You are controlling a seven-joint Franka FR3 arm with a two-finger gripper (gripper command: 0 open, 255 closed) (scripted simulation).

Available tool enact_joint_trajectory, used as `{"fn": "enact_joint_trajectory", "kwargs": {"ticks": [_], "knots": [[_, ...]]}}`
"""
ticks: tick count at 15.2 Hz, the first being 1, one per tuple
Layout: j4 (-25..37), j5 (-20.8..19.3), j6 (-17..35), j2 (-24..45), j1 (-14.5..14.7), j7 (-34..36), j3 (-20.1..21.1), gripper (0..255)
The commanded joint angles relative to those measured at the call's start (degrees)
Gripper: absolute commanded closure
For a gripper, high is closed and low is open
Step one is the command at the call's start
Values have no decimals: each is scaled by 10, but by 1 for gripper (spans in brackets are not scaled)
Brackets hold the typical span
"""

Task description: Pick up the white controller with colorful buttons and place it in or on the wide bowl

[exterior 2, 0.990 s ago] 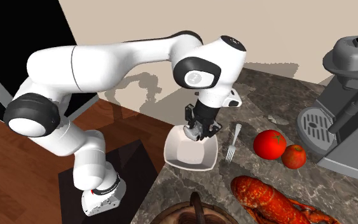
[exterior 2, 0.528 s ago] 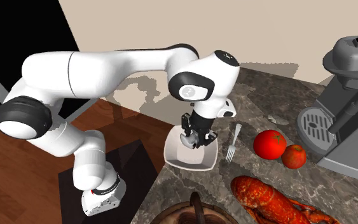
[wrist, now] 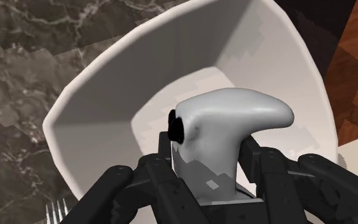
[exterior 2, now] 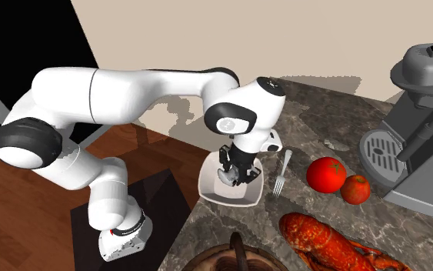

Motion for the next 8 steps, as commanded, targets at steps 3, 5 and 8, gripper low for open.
{"fn": "enact_joint_trajectory", "kwargs": {"ticks": [3, 5, 8], "knots": [[-2, 0, 2, 0, 0, 0, 0, 255], [-2, 0, 2, 0, 0, 0, 0, 255], [-2, 0, 2, 0, 0, 0, 0, 0]]}}
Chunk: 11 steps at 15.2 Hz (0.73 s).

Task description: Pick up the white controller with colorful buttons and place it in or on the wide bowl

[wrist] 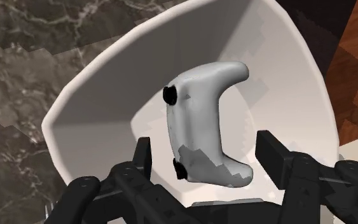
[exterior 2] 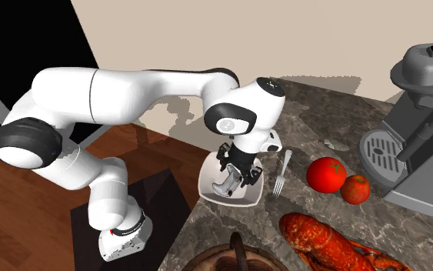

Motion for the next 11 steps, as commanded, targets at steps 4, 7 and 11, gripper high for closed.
{"fn": "enact_joint_trajectory", "kwargs": {"ticks": [4, 7, 11], "knots": [[0, 0, 0, 0, 0, 0, 0, 0], [73, 3, -56, 17, 1, -3, 0, 0], [93, 4, -71, 22, 2, -3, 0, 0]]}}
